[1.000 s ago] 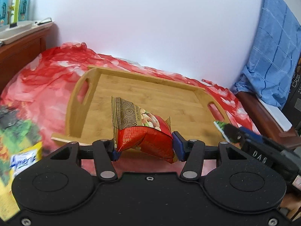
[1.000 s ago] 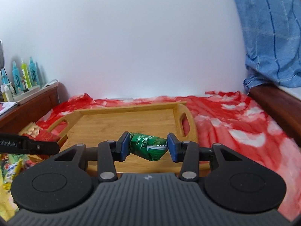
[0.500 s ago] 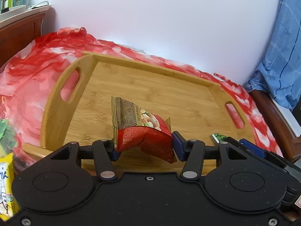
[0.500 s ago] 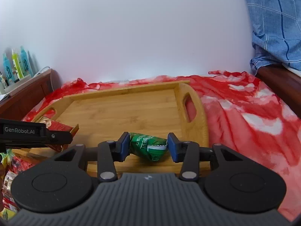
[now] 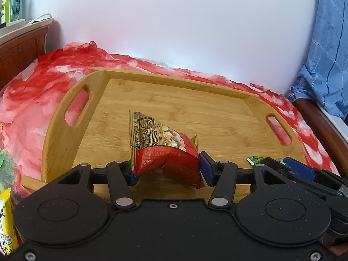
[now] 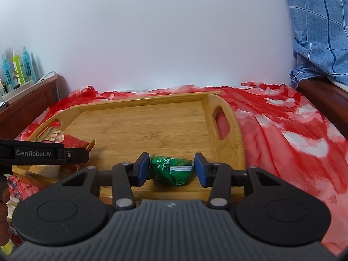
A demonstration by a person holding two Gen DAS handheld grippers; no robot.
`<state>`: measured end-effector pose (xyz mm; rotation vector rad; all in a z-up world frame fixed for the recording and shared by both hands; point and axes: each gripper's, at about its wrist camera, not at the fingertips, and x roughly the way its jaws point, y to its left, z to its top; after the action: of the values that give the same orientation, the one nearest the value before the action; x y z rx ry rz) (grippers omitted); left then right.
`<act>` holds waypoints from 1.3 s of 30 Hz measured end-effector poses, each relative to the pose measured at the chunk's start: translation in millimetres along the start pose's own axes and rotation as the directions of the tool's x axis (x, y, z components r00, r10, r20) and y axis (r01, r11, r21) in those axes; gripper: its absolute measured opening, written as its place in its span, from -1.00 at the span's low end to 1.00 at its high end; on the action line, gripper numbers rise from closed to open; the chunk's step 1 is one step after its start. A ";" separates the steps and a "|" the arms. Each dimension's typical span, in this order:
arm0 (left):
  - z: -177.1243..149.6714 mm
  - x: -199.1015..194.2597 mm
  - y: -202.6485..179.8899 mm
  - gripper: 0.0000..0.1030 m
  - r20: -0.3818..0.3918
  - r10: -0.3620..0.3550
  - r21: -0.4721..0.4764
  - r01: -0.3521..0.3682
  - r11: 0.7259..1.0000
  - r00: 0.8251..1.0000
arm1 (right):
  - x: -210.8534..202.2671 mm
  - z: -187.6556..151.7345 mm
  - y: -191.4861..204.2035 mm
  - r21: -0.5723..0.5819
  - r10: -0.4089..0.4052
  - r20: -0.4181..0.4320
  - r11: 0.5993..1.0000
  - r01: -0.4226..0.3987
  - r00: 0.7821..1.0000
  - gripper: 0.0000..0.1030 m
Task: Organize snacks
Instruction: 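Carry both packets over the bamboo tray and open both grippers, then move both tools back over the remaining snacks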
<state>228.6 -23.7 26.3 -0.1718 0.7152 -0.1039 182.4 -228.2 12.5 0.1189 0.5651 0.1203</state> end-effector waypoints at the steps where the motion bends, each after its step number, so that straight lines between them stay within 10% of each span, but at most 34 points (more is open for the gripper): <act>1: -0.3 0.1 -0.7 0.03 0.002 0.002 0.003 -0.002 1.000 1.000 | 0.1 0.0 0.0 0.002 0.000 -0.001 1.000 0.000 1.000 -0.01; 15: 4.1 -23.1 4.4 0.73 0.002 0.022 -0.003 -0.022 1.000 1.000 | -20.6 11.6 -8.9 0.049 0.009 0.083 0.999 -0.013 0.997 0.76; 39: -63.9 -118.2 20.1 0.93 0.037 0.006 0.081 -0.009 0.997 0.999 | -96.3 -31.9 -10.3 0.168 -0.095 0.061 0.982 0.083 0.994 0.89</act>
<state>98.4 6.4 51.1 -0.0934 0.6740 -0.1223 85.2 -249.9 34.9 0.2581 0.5099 -0.0184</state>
